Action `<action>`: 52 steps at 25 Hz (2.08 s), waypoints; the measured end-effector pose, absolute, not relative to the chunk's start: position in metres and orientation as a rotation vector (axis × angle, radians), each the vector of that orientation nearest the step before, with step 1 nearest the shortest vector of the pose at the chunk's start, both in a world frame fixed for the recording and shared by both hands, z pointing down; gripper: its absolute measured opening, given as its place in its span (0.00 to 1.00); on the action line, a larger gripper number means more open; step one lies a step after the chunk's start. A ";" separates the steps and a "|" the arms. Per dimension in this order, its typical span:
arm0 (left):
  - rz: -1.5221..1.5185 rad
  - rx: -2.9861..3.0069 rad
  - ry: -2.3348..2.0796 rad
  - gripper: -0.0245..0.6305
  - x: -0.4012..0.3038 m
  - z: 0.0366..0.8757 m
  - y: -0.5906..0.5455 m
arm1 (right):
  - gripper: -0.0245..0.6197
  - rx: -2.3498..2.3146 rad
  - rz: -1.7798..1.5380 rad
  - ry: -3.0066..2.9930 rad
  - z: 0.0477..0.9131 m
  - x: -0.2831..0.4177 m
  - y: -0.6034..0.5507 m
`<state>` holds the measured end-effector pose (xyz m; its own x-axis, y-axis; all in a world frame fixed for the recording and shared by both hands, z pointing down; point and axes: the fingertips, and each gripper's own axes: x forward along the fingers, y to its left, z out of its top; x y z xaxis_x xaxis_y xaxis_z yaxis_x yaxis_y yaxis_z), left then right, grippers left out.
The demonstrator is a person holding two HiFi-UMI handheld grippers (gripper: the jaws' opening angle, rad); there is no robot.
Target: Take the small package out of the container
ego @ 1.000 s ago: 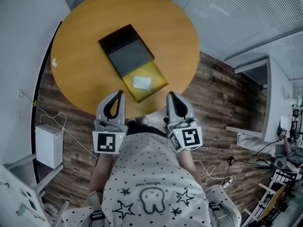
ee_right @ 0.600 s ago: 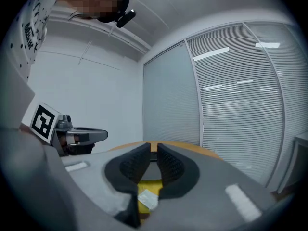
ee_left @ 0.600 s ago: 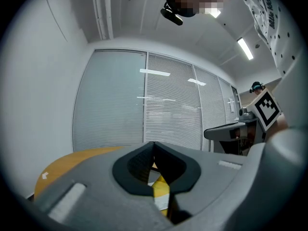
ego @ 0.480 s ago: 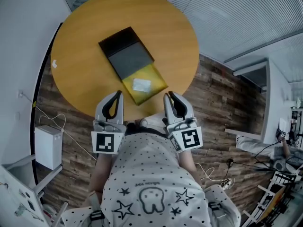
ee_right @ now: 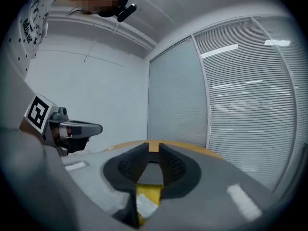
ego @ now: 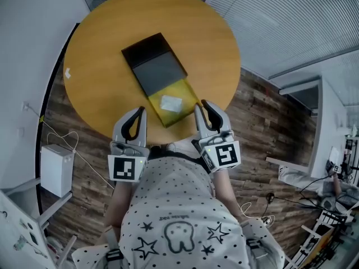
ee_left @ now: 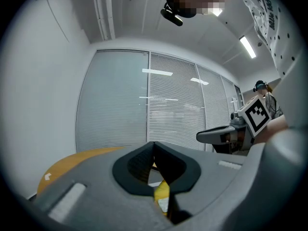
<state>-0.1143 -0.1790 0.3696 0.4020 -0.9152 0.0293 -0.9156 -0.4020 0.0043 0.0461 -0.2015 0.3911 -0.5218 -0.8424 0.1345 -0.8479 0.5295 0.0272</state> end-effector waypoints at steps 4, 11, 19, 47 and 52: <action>0.042 2.588 -1.736 0.05 -0.121 0.370 -0.181 | 0.17 1.386 0.041 -2.604 0.407 0.040 -0.218; 0.044 2.557 -1.782 0.05 -0.132 0.369 -0.183 | 0.19 1.208 0.035 -2.542 0.445 0.016 -0.235; 0.048 2.558 -1.779 0.05 -0.130 0.369 -0.183 | 0.19 0.975 0.016 -2.469 0.496 -0.009 -0.244; 0.103 2.526 -1.774 0.05 -0.133 0.381 -0.189 | 0.17 0.396 0.188 -2.090 0.653 -0.032 -0.237; 0.110 2.521 -1.775 0.05 -0.134 0.383 -0.189 | 0.17 0.361 0.183 -2.067 0.661 -0.032 -0.233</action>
<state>-0.1338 -0.1890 0.3833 0.3360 -0.9375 0.0909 -0.9415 -0.3369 0.0056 -0.0317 -0.2329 0.6612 -0.4656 -0.1790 0.8667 -0.3283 0.9444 0.0187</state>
